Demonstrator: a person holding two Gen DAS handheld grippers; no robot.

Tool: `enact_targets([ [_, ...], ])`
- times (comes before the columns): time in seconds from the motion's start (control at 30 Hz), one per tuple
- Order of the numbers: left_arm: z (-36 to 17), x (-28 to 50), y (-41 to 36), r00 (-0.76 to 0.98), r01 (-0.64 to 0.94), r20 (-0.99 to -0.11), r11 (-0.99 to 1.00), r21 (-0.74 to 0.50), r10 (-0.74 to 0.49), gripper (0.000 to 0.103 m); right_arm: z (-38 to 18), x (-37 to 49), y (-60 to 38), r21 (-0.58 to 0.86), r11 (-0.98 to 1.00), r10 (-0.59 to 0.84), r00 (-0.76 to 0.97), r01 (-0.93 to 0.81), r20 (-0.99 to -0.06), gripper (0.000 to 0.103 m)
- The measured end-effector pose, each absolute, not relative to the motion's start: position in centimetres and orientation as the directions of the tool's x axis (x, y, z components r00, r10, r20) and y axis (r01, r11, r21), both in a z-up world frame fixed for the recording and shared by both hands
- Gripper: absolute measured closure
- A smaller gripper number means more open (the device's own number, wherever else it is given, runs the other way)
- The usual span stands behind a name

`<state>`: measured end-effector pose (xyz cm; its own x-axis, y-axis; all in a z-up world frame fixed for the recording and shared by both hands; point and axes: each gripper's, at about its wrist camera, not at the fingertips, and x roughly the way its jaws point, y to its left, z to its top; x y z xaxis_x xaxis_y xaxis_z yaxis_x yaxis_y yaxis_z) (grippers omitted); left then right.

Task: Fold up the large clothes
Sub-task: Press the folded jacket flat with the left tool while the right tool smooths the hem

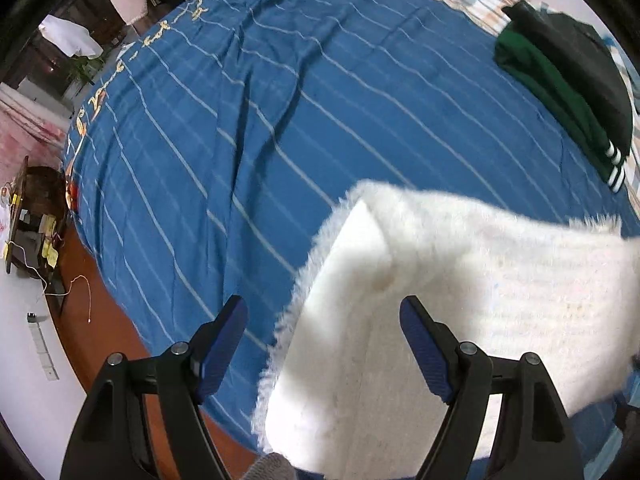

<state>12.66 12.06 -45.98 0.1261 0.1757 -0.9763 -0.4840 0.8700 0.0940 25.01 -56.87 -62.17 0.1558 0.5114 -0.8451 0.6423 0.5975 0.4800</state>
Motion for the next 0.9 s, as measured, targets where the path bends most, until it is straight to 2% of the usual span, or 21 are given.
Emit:
enact_targets([
  [0.07,-46.0,12.5,11.1,0.122,-0.466,-0.976,0.879,0.102,0.178,0.026,-59.6,24.1,-57.1,0.452,0.677,0.410,0.212,0.581,-0.887,0.015],
  [0.23,-45.7,13.6,8.0,0.152,-0.406,-0.978,0.911,0.071,0.144,0.026,-53.4,25.9,-54.2,0.316,0.879,0.235,0.253,0.357,-0.939,0.015],
  [0.37,-45.4,15.3,5.1,0.187,-0.364,-0.974,0.930,0.051,0.126,0.026,-51.8,30.2,-48.1,0.312,0.943,0.271,0.277,0.119,-0.922,0.014],
  [0.5,-45.8,17.3,3.1,0.198,-0.338,-0.970,0.939,0.066,0.140,0.026,-55.4,35.3,-41.6,0.344,0.938,0.347,0.173,-0.046,-0.922,0.014],
  [0.63,-46.6,19.3,1.6,0.204,-0.305,-0.967,0.949,0.086,0.153,0.026,-61.3,40.1,-36.0,0.198,0.975,0.206,0.084,-0.099,-0.975,0.013],
  [0.7,-46.6,19.9,0.8,0.209,-0.289,-0.966,0.953,0.089,0.154,0.026,-62.8,41.0,-35.4,0.173,0.980,0.180,0.065,-0.098,-0.982,0.010],
  [0.9,-46.2,21.2,-2.9,0.226,-0.260,-0.971,0.966,0.014,0.075,0.026,-57.5,39.5,-41.0,0.283,0.959,0.281,0.152,-0.006,-0.948,0.010],
])
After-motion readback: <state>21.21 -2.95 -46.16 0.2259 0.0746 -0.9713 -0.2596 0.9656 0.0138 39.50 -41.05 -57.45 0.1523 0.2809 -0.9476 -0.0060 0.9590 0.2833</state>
